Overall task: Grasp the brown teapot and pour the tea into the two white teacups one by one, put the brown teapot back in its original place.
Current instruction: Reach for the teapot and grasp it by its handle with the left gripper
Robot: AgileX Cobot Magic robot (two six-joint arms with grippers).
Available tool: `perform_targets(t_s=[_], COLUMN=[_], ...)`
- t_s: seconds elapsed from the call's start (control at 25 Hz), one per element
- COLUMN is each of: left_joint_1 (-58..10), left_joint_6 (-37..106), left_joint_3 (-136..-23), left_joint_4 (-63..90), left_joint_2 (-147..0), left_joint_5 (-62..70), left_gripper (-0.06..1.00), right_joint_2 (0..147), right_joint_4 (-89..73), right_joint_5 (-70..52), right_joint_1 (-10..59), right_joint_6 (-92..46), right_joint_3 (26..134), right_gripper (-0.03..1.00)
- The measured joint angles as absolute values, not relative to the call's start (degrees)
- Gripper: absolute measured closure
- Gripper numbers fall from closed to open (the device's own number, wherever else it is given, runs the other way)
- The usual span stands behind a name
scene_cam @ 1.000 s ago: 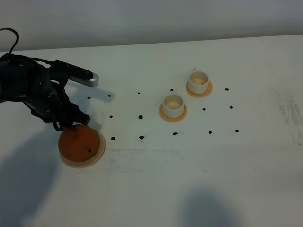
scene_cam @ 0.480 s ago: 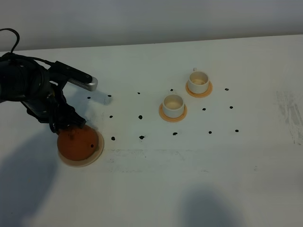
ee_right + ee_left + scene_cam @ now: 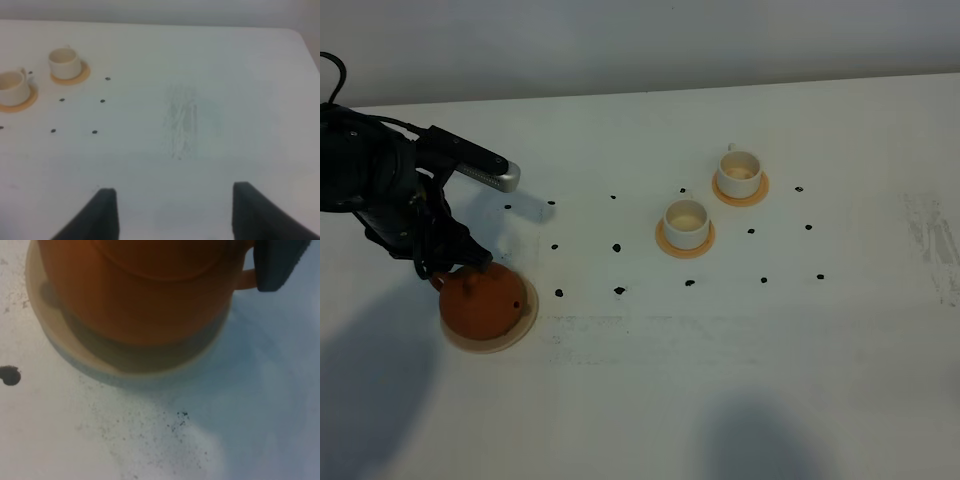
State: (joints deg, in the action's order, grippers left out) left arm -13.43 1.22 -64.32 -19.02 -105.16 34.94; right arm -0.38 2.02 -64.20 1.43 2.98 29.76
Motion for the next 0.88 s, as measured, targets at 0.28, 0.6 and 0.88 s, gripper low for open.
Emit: perform_targets(t_s=[0.28, 0.6, 0.88], left_joint_1=[-12.12, -9.77, -9.6], left_joint_6=[1.67, 0.37, 0.0], left_joint_3=[-64.32, -63.87, -63.82], left_joint_4=[-19.7, -18.46, -15.89], left_joint_2=[-105.16, -105.33, -107.38], left_joint_5=[30.41, 30.23, 29.09], left_gripper=[0.48, 0.48, 0.48], right_joint_2=[-0.38, -0.38, -0.38], right_joint_4=[2.02, 2.02, 2.02], right_joint_5=[-64.2, -64.2, -64.2], right_joint_1=[1.43, 1.43, 1.43], right_joint_6=[2.98, 3.03, 2.98], right_joint_3=[29.76, 29.76, 29.76], right_gripper=[0.48, 0.48, 0.48])
